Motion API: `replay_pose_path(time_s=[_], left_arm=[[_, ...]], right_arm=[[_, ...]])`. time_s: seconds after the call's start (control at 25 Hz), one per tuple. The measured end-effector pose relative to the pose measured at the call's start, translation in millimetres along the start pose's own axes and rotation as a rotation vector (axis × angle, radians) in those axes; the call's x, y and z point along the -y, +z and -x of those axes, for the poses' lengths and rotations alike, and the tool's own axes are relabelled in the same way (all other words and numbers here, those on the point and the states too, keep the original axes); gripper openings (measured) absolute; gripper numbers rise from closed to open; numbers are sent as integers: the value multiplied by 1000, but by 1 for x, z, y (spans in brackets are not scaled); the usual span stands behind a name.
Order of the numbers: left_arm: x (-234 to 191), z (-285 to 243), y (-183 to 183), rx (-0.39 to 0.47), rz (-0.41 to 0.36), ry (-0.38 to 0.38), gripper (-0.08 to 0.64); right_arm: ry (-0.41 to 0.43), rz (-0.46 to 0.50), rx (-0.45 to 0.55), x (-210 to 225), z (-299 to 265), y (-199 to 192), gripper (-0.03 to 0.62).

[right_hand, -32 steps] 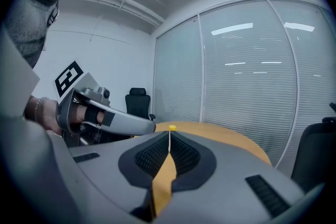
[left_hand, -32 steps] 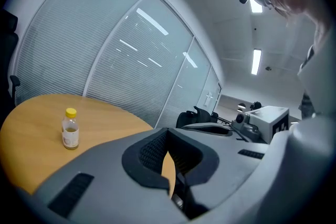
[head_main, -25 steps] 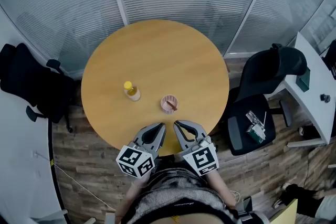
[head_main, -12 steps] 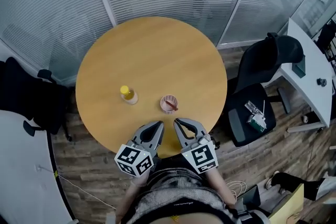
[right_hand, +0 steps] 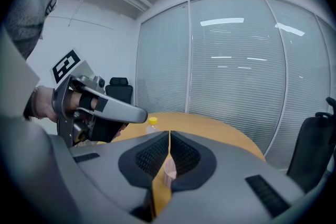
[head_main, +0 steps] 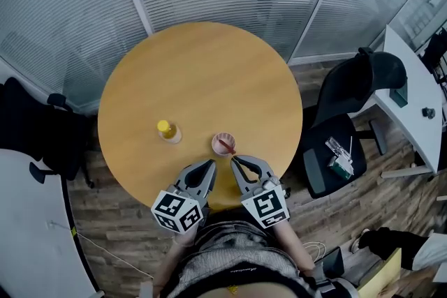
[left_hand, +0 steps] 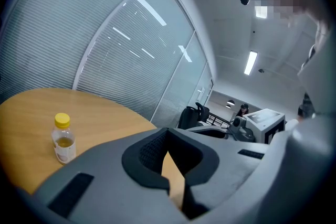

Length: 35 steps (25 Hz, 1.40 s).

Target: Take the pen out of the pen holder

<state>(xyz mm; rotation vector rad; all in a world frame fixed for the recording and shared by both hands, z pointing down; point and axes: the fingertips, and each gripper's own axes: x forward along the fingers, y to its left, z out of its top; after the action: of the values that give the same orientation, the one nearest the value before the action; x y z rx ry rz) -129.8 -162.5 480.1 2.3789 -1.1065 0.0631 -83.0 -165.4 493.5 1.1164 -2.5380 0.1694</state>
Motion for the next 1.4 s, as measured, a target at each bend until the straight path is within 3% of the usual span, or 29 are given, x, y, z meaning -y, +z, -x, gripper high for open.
replay_pose_path(time_s=[0.76,0.88,0.92,1.4], left_arm=[[-31,-17,-3,-41,21,41,5],[-33,-18,-4,-43,25,49,5],[-35,-18,-4,-43,25,51,5],[-48,-16,-2,-38,39,86,5]], right_arm=[[42,-33,-190,21,-48,-71,28],[60,-29,-216,21,-54,-82,67],[66,-21,-224,21,-56,-85,92],[99,139,-406,23,-82,-131,110]])
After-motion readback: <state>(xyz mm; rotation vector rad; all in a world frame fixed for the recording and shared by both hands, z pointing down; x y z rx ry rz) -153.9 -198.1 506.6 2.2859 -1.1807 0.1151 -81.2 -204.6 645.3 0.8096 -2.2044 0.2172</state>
